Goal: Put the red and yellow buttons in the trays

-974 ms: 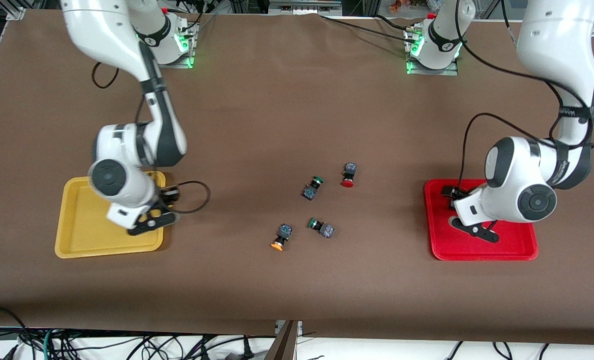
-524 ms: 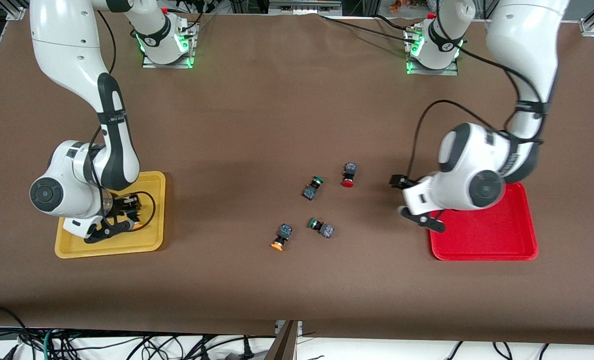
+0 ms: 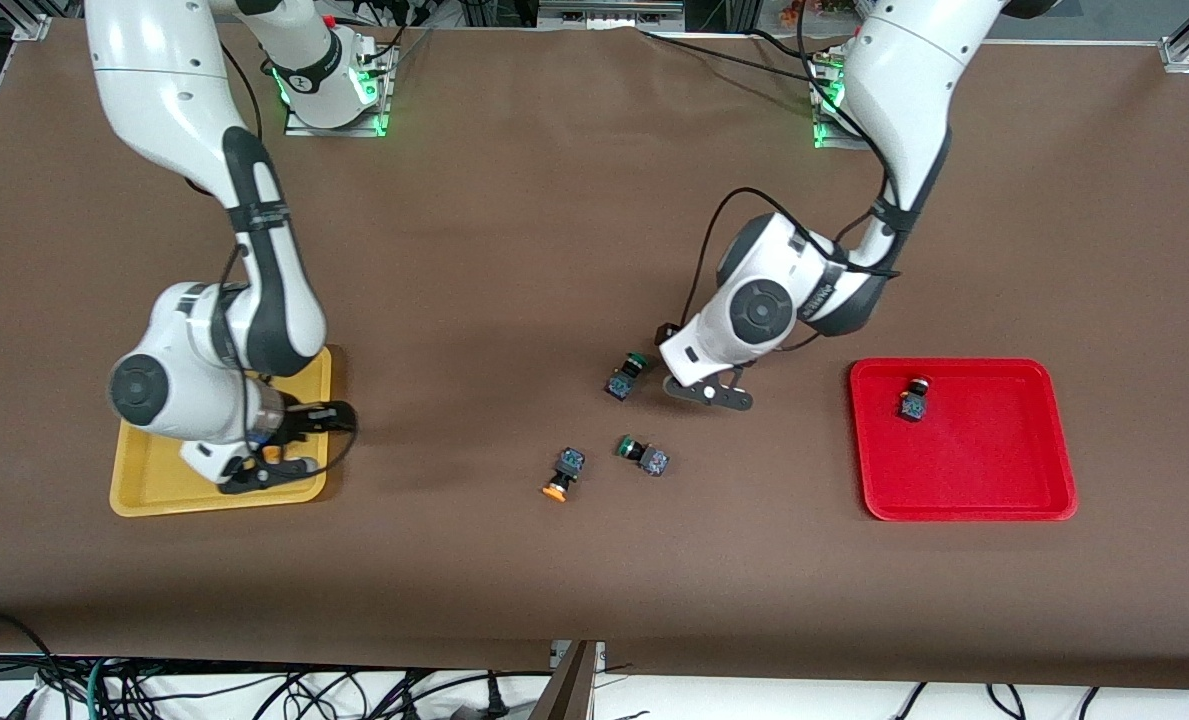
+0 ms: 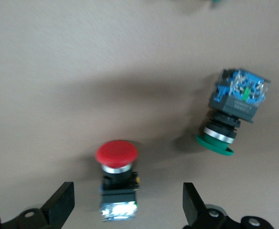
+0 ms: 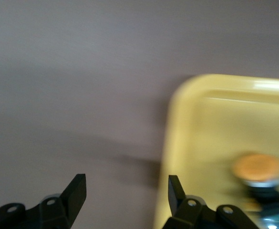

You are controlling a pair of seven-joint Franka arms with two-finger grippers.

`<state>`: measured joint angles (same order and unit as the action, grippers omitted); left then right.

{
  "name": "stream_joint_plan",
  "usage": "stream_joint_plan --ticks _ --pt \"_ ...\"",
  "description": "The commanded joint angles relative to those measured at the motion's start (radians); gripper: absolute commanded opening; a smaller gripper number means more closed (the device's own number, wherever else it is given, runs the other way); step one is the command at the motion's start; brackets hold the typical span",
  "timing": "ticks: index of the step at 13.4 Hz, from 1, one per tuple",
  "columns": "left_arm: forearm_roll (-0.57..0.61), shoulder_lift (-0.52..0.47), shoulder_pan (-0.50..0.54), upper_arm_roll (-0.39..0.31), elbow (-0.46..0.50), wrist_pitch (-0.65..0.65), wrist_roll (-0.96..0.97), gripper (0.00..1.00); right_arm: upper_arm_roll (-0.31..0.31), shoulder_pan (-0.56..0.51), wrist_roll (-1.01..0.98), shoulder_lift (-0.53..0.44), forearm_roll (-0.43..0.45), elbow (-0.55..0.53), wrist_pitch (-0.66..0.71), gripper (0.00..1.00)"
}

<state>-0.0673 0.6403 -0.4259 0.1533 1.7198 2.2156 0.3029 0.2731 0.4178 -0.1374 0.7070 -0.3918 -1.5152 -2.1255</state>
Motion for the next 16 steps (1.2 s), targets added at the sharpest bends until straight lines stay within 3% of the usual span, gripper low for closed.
stream_joint_plan --ticks 1,3,4,6,8,11,14,16 --pt "0.087 -0.027 -0.017 -0.012 0.063 0.047 0.025 1.0 -0.077 0.032 0.285 0.028 -0.013 0.081 0.01 0.78" --pt "0.104 -0.013 -0.042 -0.015 0.076 0.047 0.027 1.0 -0.124 0.052 0.456 0.064 -0.015 0.14 -0.022 0.78" --pt "0.134 -0.005 -0.042 -0.014 0.083 0.047 0.028 0.83 -0.158 0.062 0.541 0.09 -0.015 0.173 -0.063 0.78" --pt "0.149 -0.01 -0.036 -0.014 0.083 0.042 0.033 0.28 -0.178 0.113 0.689 0.155 -0.007 0.223 -0.146 0.78" --pt "0.15 -0.013 -0.033 -0.012 0.083 0.039 0.033 0.08 -0.176 0.165 0.801 0.206 -0.004 0.236 -0.261 0.78" --pt "0.149 -0.063 -0.013 -0.017 0.067 -0.034 0.028 0.04 -0.173 0.2 0.957 0.285 0.001 0.324 -0.326 0.78" --pt "0.15 -0.163 0.071 -0.021 -0.001 -0.233 0.013 0.04 -0.172 0.216 1.051 0.359 0.039 0.418 -0.329 0.78" --pt "0.152 -0.171 0.142 -0.023 -0.104 -0.392 -0.094 0.07 -0.172 0.216 1.053 0.385 0.044 0.446 -0.34 0.78"
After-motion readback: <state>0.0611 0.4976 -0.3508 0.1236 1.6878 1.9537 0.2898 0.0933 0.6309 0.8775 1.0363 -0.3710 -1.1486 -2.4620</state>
